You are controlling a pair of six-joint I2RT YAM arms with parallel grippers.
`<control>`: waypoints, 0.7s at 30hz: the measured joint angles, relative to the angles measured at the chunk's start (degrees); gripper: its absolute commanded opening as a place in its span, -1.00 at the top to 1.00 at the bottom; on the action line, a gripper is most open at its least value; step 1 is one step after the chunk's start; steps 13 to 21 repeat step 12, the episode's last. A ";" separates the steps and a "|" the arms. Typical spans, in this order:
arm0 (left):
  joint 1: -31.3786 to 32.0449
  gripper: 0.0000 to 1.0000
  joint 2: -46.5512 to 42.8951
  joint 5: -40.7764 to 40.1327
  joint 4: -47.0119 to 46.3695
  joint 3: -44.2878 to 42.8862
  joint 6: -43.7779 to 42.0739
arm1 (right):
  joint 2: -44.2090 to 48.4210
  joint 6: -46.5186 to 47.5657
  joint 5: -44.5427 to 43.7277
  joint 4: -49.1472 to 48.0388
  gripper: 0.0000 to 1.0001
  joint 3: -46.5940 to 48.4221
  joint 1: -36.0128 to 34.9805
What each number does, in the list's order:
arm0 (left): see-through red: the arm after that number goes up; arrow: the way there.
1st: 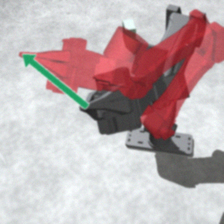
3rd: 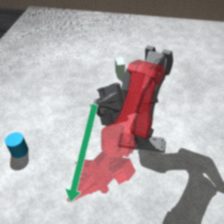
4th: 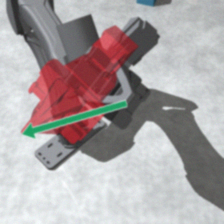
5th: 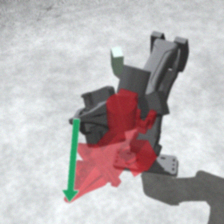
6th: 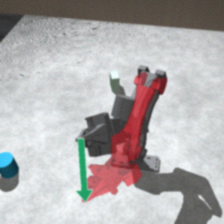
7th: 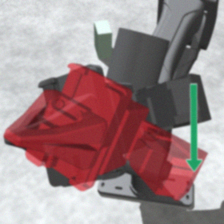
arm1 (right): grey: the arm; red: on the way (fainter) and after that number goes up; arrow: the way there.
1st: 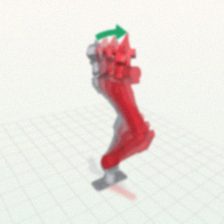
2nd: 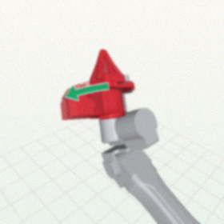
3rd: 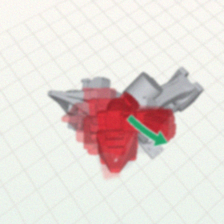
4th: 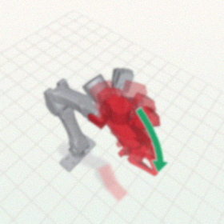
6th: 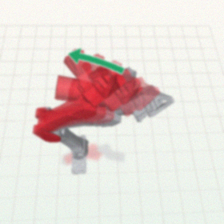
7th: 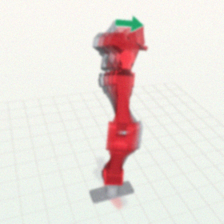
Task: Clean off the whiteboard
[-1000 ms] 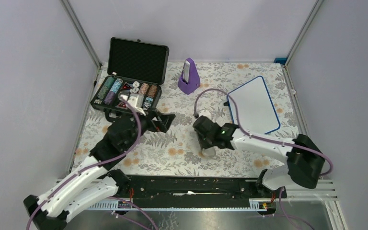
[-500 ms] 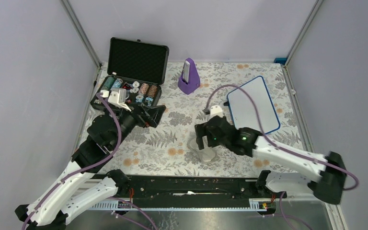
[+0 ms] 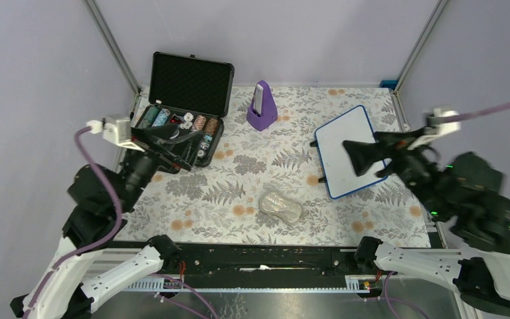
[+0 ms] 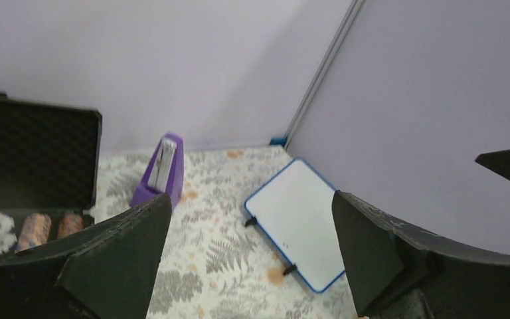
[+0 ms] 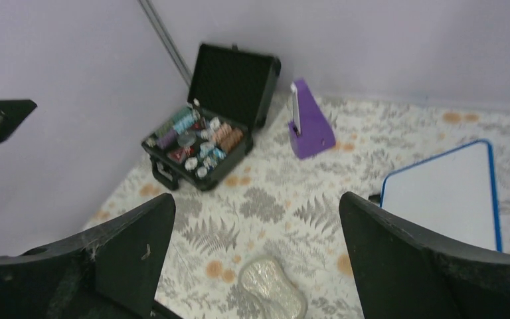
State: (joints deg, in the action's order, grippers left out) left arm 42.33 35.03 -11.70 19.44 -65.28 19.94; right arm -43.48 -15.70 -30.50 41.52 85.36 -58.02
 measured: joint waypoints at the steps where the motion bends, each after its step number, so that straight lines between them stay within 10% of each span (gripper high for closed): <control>1: 0.00 -0.98 -0.13 -0.20 0.02 -1.51 -0.70 | 0.42 1.01 -0.42 0.35 -0.99 2.78 0.00; 21: 0.00 -0.98 -2.21 -2.27 -1.62 -11.10 -5.84 | 3.96 6.86 -2.05 0.13 -0.99 10.49 0.00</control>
